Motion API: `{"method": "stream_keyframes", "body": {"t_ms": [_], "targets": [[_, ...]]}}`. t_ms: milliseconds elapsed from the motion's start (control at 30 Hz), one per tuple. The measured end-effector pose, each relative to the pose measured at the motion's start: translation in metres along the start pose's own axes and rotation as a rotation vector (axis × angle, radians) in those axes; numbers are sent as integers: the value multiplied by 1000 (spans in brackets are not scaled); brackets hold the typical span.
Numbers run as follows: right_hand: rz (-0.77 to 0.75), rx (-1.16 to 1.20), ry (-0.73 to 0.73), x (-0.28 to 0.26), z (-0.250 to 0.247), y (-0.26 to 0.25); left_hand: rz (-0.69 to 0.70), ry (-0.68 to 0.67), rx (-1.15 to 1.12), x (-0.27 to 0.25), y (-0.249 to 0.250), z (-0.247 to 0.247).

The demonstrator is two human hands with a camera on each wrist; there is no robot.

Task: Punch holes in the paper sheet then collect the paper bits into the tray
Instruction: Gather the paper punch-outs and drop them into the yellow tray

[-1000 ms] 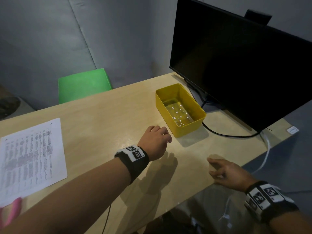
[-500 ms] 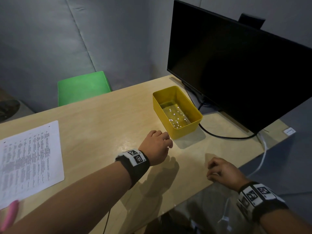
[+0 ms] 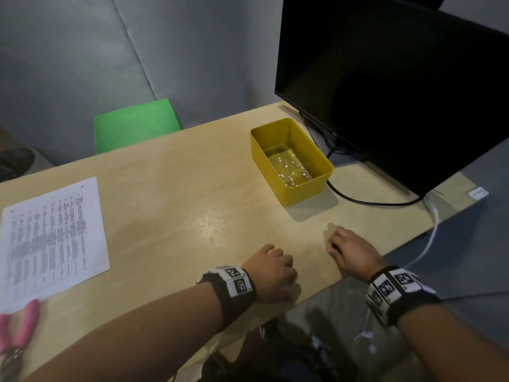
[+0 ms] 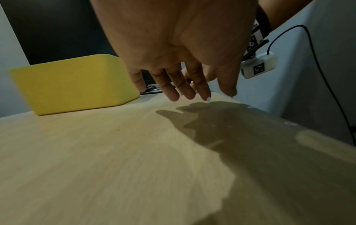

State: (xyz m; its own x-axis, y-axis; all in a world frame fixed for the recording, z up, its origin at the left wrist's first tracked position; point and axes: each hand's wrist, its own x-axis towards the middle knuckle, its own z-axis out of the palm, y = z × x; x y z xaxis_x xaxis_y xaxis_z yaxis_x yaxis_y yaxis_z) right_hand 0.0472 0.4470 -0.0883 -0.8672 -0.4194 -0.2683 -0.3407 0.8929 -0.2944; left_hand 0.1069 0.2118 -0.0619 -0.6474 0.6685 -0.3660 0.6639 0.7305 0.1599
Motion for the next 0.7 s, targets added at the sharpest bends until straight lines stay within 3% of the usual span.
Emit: {"method": "stream_keyframes", "body": {"t_ms": [100,267,433,700], "targets": [[34,32,7,3,5,-3,24,1,-5,0,6,3],[49,28,159,-4,18,-2,42,-22,12,-2,21,9],[-2,0,320,-15,27,-4,14,-62,70,-5,33,14],[-35,-44,406,-22,35,-13,-71,-42,47,-15,42,22]]}}
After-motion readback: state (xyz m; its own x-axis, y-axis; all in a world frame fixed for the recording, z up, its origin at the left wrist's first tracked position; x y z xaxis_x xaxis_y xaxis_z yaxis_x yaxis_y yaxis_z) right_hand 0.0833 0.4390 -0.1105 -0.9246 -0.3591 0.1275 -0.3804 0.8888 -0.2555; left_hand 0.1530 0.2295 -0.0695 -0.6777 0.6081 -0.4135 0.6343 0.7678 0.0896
